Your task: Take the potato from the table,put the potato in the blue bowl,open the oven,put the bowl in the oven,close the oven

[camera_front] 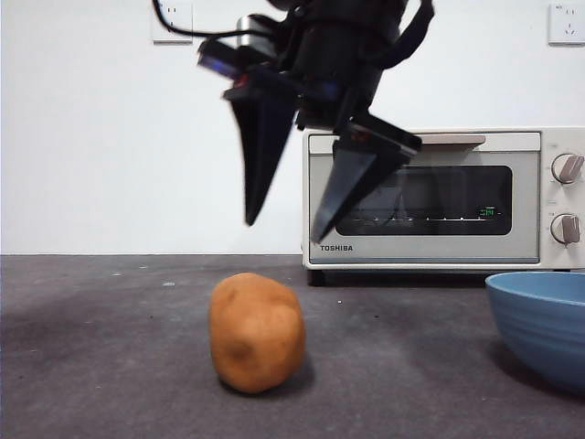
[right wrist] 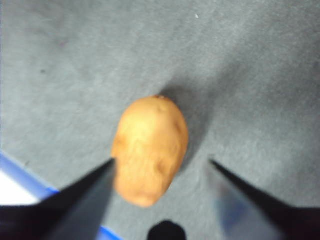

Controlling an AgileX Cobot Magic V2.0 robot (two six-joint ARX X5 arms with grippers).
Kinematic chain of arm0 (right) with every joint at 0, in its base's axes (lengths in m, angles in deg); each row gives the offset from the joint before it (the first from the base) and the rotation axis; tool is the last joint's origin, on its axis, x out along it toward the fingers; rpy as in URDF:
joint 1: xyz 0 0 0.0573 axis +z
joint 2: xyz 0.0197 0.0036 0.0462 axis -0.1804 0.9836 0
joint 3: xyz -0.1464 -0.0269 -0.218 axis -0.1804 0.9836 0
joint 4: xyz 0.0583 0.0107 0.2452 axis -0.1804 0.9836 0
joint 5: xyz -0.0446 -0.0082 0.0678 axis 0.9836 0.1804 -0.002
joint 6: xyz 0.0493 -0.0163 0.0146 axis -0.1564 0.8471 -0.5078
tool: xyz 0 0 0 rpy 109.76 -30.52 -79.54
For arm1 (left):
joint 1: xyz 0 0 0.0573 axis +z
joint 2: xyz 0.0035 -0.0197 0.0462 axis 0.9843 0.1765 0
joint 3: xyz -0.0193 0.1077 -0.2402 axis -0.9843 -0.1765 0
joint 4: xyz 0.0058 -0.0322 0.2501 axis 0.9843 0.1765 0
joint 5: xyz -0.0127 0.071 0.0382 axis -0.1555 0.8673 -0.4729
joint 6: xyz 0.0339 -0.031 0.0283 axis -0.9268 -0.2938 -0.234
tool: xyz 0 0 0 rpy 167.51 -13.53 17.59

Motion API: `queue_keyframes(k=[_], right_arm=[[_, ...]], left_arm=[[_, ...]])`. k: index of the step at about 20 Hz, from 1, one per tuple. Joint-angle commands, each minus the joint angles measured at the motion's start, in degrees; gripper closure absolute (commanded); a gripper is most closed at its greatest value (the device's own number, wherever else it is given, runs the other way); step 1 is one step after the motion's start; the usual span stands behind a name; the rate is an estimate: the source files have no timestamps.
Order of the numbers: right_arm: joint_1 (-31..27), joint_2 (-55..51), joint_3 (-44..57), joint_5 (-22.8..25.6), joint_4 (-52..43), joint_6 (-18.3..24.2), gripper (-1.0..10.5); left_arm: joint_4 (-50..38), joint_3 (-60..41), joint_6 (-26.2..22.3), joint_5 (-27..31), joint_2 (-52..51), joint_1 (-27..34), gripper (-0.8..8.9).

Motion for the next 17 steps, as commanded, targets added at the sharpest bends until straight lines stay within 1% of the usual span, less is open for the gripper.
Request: queue_keyframes(k=[1, 5, 11, 12, 13, 14, 16, 17], right_arm=[[0.3, 3.0, -1.5, 0.2, -0.2, -0.3, 2.5], [0.4, 7.7, -3.1, -0.2, 0.0, -0.2, 2.5], [1.8, 12.0, -3.1, -0.1, -0.2, -0.1, 2.6], [2.2, 12.5, -3.1, -0.2, 0.0, 0.2, 3.2], [2.5, 12.7, -3.1, 0.0, 0.0, 0.2, 4.2], [2.8, 12.7, -3.1, 0.3, -0.5, 0.2, 5.5], [3.4, 12.7, -3.1, 0.4, -1.0, -0.3, 9.1], [3.3, 12.7, -3.1, 0.5, -0.6, -0.3, 9.6]], left_arm=[[-0.4, 0.1, -0.8, -0.2, 0.3, -0.2, 8.19], [-0.4, 0.1, -0.8, -0.2, 0.5, -0.2, 8.19], [-1.4, 0.1, -0.8, -0.2, 0.6, -0.2, 8.19], [-1.7, 0.1, -0.8, -0.2, 0.6, -0.2, 8.19], [-1.9, 0.1, -0.8, -0.2, 0.6, -0.2, 8.19], [-1.9, 0.1, -0.8, -0.2, 0.6, -0.2, 8.19], [-1.9, 0.1, -0.8, -0.2, 0.6, -0.2, 8.19], [-1.9, 0.1, -0.8, -0.2, 0.5, -0.2, 8.19]])
